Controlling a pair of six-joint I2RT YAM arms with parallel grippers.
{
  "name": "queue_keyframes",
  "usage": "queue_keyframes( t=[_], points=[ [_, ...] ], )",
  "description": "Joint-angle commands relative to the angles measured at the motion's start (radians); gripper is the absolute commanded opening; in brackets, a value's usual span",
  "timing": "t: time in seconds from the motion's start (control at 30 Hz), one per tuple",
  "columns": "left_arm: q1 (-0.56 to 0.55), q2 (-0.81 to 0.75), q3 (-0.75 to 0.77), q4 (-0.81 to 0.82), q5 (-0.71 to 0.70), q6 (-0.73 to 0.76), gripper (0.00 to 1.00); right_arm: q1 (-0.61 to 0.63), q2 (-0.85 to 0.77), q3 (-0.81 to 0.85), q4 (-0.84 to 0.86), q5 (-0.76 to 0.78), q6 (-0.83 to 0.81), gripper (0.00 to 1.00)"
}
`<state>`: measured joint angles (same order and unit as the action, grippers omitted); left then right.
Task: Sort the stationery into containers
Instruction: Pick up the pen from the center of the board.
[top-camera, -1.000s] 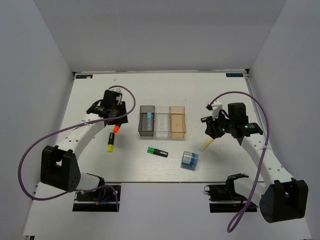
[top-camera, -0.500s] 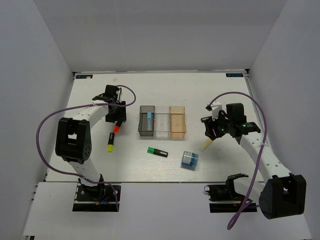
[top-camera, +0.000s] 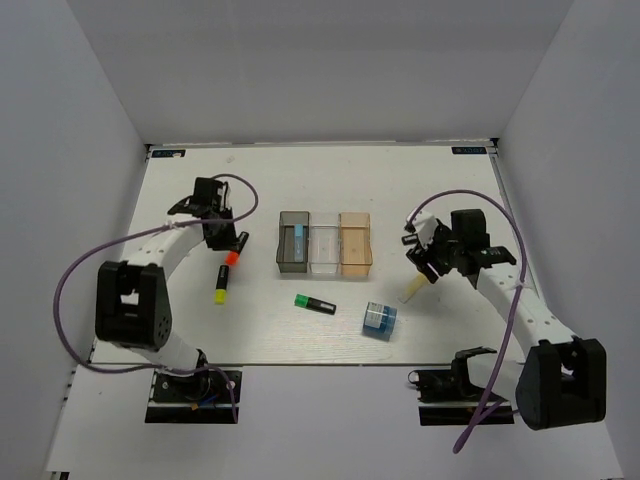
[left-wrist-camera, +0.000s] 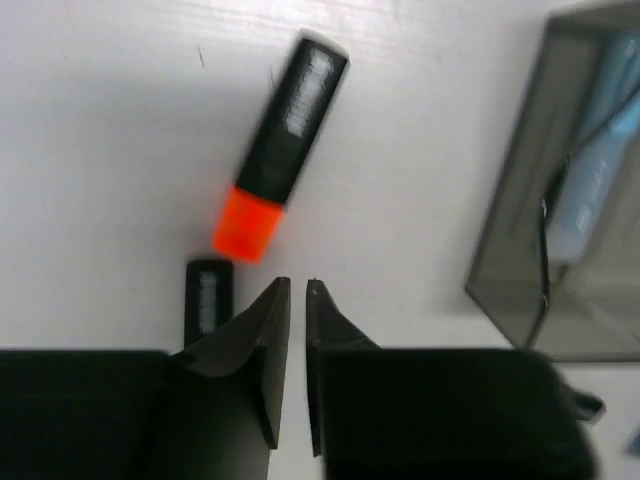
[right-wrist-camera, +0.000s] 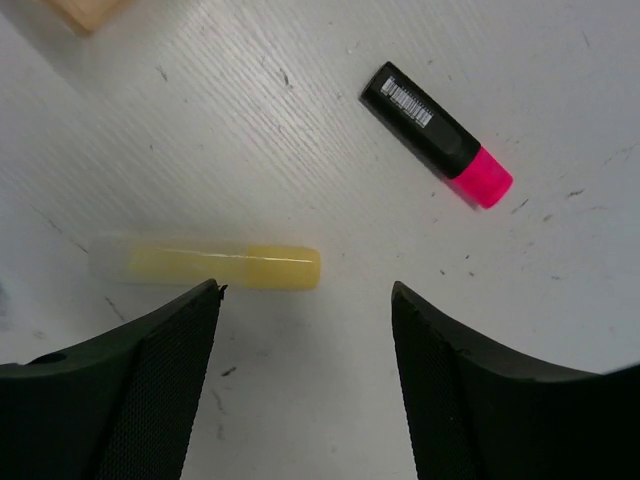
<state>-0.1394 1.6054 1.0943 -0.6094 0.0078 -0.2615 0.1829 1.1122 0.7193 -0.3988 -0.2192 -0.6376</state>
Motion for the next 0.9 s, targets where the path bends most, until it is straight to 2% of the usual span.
queue_keyframes(
  t=[0.0,0.03,0.07,0.1,0.13,0.17,0.2,0.23,0.27,0.3,0.33,0.4,0.57,0.7,0.87],
  points=[
    [-0.002,-0.165,-0.100,-0.032,0.128,-0.097,0.20,-0.034,0.055,0.021,-0.032,-0.058,-0.351,0.72],
    [-0.011,-0.235,-0.115,-0.042,0.145,-0.099,0.13,-0.058,0.064,0.084,-0.157,-0.137,-0.473,0.72],
    [-0.023,-0.260,-0.128,-0.052,0.197,-0.078,0.13,-0.071,0.081,0.098,-0.278,-0.217,-0.642,0.72],
    [-0.029,-0.304,-0.155,-0.070,0.214,-0.065,0.15,-0.086,0.081,0.107,-0.326,-0.258,-0.835,0.72],
    [-0.040,-0.346,-0.160,-0.099,0.227,-0.042,0.33,-0.112,0.081,0.108,-0.369,-0.303,-0.922,0.73],
    [-0.067,-0.393,-0.166,-0.118,0.234,-0.032,0.41,-0.131,0.095,0.112,-0.383,-0.313,-0.991,0.73],
    [-0.075,-0.416,-0.207,-0.121,0.216,-0.018,0.46,-0.138,0.109,0.146,-0.393,-0.318,-1.128,0.73],
    [-0.089,-0.441,-0.226,-0.107,0.201,-0.015,0.52,-0.158,0.132,0.178,-0.446,-0.333,-1.164,0.73],
    [-0.091,-0.511,-0.266,-0.096,0.192,-0.012,0.61,-0.166,0.191,0.312,-0.562,-0.397,-1.201,0.73],
    [-0.091,-0.527,-0.293,-0.086,0.199,-0.013,0.61,-0.171,0.260,0.356,-0.628,-0.413,-1.340,0.73],
    [-0.092,-0.544,-0.306,-0.069,0.205,-0.013,0.62,-0.175,0.331,0.392,-0.799,-0.437,-1.381,0.73],
    [-0.091,-0.573,-0.324,-0.075,0.212,-0.004,0.62,-0.172,0.409,0.487,-0.877,-0.476,-1.509,0.70],
    [-0.089,-0.588,-0.333,-0.101,0.207,0.013,0.62,-0.149,0.469,0.425,-0.793,-0.467,-1.524,0.69],
    [-0.089,-0.607,-0.336,-0.095,0.215,0.015,0.63,-0.114,0.515,0.401,-0.799,-0.428,-1.568,0.67],
    [-0.088,-0.604,-0.337,-0.095,0.222,0.015,0.66,-0.071,0.537,0.344,-0.698,-0.390,-1.544,0.67]
  ],
)
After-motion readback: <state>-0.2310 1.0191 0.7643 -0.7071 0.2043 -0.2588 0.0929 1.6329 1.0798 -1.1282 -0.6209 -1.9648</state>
